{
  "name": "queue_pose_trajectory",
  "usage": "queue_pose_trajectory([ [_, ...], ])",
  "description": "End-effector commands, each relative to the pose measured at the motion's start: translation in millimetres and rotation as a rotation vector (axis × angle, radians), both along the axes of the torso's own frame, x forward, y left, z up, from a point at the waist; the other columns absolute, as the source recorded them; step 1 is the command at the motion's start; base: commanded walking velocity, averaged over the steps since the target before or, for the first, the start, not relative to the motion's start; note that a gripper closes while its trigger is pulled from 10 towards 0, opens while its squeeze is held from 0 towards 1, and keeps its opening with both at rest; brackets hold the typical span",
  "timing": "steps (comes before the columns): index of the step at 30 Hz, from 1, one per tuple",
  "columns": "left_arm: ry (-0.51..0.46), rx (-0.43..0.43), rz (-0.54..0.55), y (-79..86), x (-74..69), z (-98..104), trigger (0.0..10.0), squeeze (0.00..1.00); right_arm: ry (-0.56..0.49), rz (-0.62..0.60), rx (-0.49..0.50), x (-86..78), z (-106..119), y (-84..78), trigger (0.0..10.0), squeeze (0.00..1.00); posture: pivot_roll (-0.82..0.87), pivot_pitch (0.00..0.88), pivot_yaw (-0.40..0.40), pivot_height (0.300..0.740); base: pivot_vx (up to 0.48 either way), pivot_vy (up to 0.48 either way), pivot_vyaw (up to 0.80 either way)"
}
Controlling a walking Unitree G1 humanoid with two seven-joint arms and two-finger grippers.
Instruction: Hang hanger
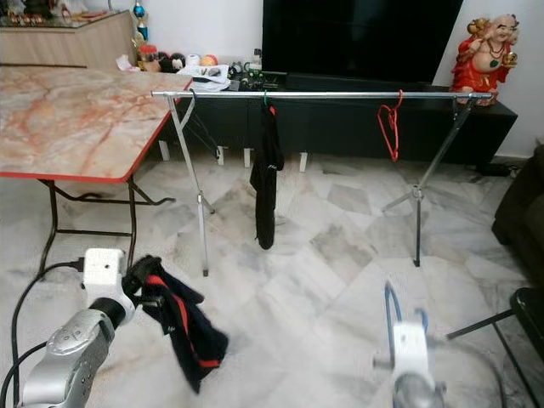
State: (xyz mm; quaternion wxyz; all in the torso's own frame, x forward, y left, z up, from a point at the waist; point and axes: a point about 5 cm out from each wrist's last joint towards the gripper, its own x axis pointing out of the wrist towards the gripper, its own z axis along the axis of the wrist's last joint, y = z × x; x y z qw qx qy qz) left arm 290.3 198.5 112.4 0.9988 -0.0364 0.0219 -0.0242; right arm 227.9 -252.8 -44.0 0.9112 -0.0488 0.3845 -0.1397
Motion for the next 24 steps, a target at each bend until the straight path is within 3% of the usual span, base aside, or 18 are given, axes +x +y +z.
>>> queue_pose_trajectory([
  [1,-0.064,-0.025,0.026,2.1,-3.1,10,10.0,0.00,0.060,-0.054,0.058,-20.4,-16,7.6,10.0,0.00,0.17,0.000,0.040,0.740,0.000,0.000,0.00],
  [6,-0.062,-0.017,0.018,-2.6,-4.9,11,10.0,0.00,0.194,-0.094,0.112,-59.8,-40,21.8,10.0,0.00,0.17,0.000,0.063,0.740,0.000,0.000,0.00],
  [9,-0.056,-0.034,0.036,-2.5,-4.8,7,10.0,0.00,0.210,-0.110,0.139,-67.9,-44,26.3,10.0,0.00,0.17,0.000,0.069,0.740,0.000,0.000,0.00],
  [15,-0.054,-0.041,0.035,-4.5,-5.1,7,10.0,0.00,0.208,-0.094,0.165,-68.8,-46,30.8,10.0,0.00,0.17,0.000,0.066,0.740,0.000,0.000,0.00],
  [24,-0.027,-0.010,0.037,-4.0,-10.6,-2,10.0,0.00,0.228,-0.032,0.170,-70.1,-48,36.5,10.0,0.00,0.17,0.000,0.058,0.740,0.000,0.463,0.00],
])
